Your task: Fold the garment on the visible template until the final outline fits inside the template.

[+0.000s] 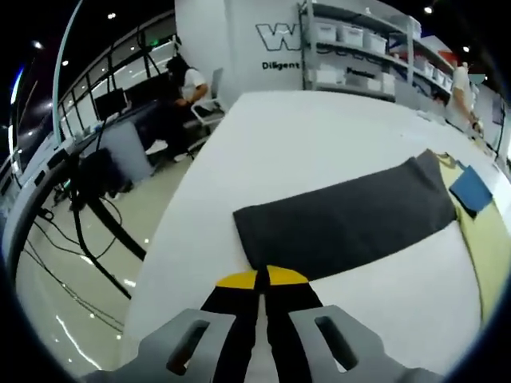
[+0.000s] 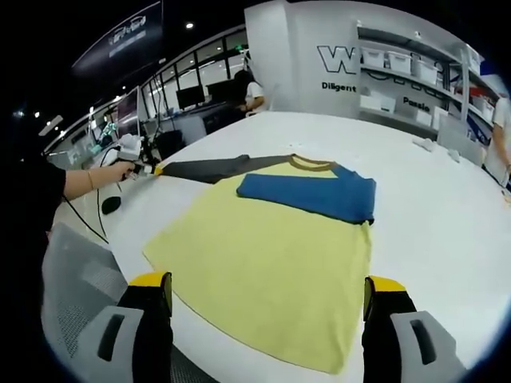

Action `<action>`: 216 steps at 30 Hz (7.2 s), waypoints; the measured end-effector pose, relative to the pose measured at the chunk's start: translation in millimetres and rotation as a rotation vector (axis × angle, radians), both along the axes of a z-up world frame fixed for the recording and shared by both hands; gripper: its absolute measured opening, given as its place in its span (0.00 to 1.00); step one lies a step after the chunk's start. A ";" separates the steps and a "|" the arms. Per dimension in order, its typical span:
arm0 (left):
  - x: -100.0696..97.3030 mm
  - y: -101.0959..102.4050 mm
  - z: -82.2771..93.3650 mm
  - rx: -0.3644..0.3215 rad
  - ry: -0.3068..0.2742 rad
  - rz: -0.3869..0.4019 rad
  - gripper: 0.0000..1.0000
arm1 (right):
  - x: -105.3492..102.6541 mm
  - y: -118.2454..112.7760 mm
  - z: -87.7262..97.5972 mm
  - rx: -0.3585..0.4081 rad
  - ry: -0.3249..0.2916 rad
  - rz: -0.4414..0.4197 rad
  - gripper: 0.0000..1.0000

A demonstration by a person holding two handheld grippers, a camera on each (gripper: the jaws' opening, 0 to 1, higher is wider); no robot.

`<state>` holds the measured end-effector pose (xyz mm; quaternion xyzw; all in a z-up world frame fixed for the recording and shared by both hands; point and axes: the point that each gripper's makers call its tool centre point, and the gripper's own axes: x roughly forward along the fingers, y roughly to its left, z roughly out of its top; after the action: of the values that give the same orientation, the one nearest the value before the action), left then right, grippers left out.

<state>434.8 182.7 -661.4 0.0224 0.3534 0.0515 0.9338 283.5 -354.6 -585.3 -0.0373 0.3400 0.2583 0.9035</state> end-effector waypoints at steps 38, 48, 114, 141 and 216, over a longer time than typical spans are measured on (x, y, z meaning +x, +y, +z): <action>-3.9 -2.8 -3.0 -0.028 -0.019 0.059 0.28 | -8.6 -4.7 0.2 -0.001 0.003 -0.006 0.99; -2.0 -7.4 -3.5 -0.029 -0.028 0.076 0.17 | -11.1 -5.6 -1.0 -0.001 0.004 -0.004 0.99; 79.0 -229.9 86.1 -0.231 -0.156 -0.368 0.02 | -17.9 -23.4 -15.5 0.023 0.024 -0.041 0.99; 94.0 -357.7 118.0 -0.302 -0.202 -0.517 0.02 | -16.6 -23.5 -20.3 0.006 0.042 -0.018 0.99; 35.0 -540.4 49.8 -0.371 -0.136 -0.921 0.06 | -32.3 -42.2 -39.1 -0.014 0.105 -0.065 0.99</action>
<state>469.8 -357.6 -611.6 0.0064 0.2485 -0.4283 0.8688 251.3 -396.8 -624.4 -0.0190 0.3896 0.2278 0.8922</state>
